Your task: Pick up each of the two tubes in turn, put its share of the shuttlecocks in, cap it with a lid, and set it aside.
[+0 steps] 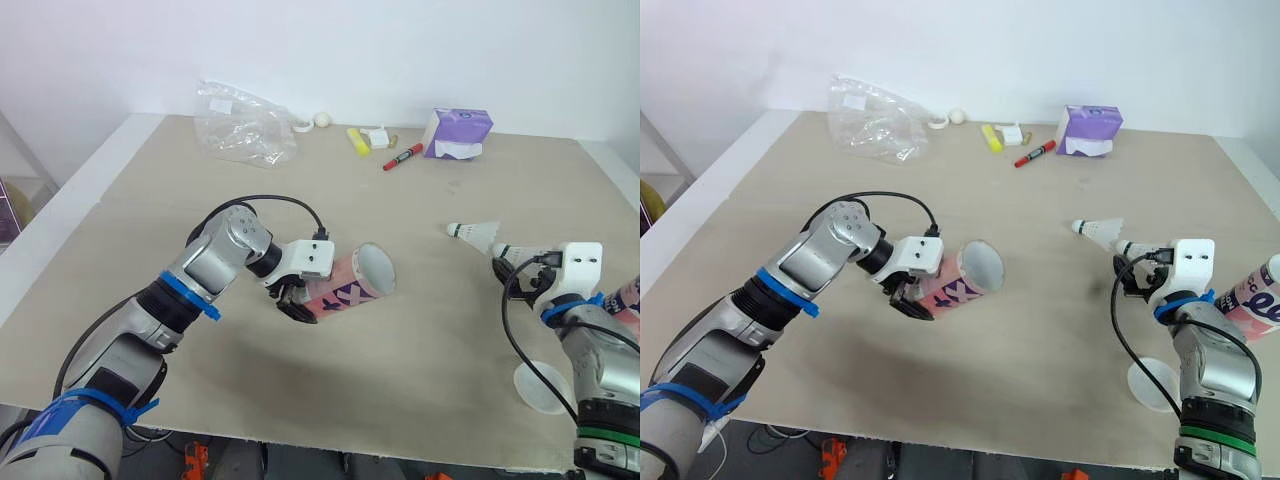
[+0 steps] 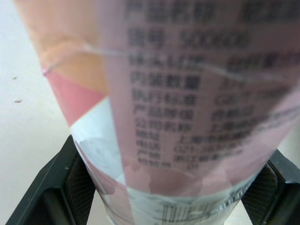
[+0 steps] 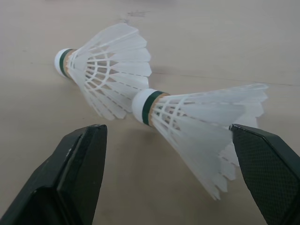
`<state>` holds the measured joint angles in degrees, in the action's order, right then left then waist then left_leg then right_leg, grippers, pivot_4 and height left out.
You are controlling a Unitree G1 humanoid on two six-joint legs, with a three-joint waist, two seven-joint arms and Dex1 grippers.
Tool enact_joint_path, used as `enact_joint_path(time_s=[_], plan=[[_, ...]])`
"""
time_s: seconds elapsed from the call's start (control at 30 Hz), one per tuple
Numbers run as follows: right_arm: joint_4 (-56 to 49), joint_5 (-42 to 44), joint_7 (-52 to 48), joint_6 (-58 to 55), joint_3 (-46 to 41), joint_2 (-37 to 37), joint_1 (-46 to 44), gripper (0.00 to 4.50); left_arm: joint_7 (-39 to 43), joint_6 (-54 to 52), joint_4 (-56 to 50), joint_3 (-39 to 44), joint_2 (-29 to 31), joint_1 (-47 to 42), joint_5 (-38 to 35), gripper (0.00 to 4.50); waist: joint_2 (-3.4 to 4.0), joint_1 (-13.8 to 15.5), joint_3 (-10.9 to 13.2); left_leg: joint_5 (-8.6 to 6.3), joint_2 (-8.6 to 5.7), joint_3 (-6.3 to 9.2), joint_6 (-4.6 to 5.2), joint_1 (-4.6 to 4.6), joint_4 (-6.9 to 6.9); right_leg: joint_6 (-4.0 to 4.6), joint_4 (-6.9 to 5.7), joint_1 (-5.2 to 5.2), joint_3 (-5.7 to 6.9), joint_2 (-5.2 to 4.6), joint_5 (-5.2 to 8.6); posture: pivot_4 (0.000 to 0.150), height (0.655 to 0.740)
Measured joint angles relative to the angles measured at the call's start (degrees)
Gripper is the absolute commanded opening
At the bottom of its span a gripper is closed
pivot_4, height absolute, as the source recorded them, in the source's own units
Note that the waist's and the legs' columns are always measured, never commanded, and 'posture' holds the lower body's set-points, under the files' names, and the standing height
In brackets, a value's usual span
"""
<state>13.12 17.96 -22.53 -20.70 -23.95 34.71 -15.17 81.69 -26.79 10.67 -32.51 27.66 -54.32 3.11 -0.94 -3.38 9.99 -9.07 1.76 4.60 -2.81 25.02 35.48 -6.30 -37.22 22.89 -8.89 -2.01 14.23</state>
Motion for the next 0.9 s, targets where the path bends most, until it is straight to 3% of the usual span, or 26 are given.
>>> enact_joint_path(time_s=[0.07,0.1,0.17,0.23,0.27,0.3,0.33,0.7,0.9], plan=[[0.7,0.0,-0.3,0.0,0.0,0.0,-0.7,3.59,0.0,0.0,0.0,0.0,0.0,0.0,-0.1,3.8,0.0,-0.1,0.0,0.0,0.0,0.0,0.0,0.0,0.0,0.0,0.0,0.0,0.0,0.0,0.0,0.15,0.74],[1.4,-0.1,-0.8,0.0,0.0,0.0,-1.2,2.75,0.0,-0.1,0.0,0.0,0.1,0.0,-0.1,3.8,0.0,-0.1,0.0,0.0,0.0,0.0,0.0,0.0,0.0,0.0,0.0,0.0,0.0,0.0,0.0,0.15,0.74],[2.1,-0.1,-0.9,0.1,0.0,0.0,-1.5,2.43,-0.1,-0.3,0.0,0.0,0.1,0.0,-0.2,3.8,0.0,-0.1,0.0,0.0,0.0,0.0,0.0,0.0,0.0,0.0,0.0,0.0,0.0,0.0,0.0,0.15,0.74],[3.5,-0.2,-0.9,0.1,0.0,0.0,-1.9,1.46,-0.1,-0.6,0.0,0.0,0.1,0.0,-0.3,3.8,0.0,-0.1,0.0,0.0,0.0,0.0,0.0,0.0,0.0,-0.01,0.0,0.0,0.0,0.0,0.0,0.15,0.74],[4.5,-0.2,-0.7,0.5,0.0,0.0,-2.6,0.68,-0.1,-0.7,0.0,0.0,0.1,0.0,-0.3,3.8,0.0,-0.2,0.0,0.0,-0.01,0.0,0.0,0.0,0.0,-0.02,0.0,0.0,0.0,0.0,-0.01,0.15,0.74],[4.5,-0.2,-0.7,0.6,0.0,0.0,-2.6,0.68,-0.1,-0.7,0.0,0.0,0.1,0.0,-0.3,3.8,0.0,-0.2,0.0,0.0,-0.01,0.0,0.0,0.0,0.0,-0.02,0.0,0.0,0.0,0.0,-0.01,0.15,0.74],[4.7,-0.3,-0.7,0.7,0.0,0.0,-2.8,0.22,-0.1,-0.8,0.0,0.0,0.1,0.0,-0.3,3.8,0.0,-0.2,0.0,0.0,-0.01,0.0,0.0,0.0,0.0,-0.02,0.0,-0.01,0.0,0.0,-0.01,0.15,0.74],[5.6,-0.8,0.4,3.9,-0.1,0.0,-2.3,0.08,-0.2,-1.0,0.0,0.0,0.2,0.0,-0.6,3.8,0.0,-0.3,0.0,0.0,-0.01,0.0,0.01,0.0,0.0,-0.02,0.0,-0.01,0.0,0.0,-0.01,0.15,0.74],[-5.0,-1.5,-0.3,4.2,-0.1,2.8,0.7,0.08,-0.2,-0.6,0.1,0.1,0.3,0.0,-0.7,3.8,0.2,-0.4,0.0,0.01,-0.07,0.0,0.0,0.02,0.0,-0.05,0.0,0.0,-0.01,-0.04,0.0,0.15,0.74]])
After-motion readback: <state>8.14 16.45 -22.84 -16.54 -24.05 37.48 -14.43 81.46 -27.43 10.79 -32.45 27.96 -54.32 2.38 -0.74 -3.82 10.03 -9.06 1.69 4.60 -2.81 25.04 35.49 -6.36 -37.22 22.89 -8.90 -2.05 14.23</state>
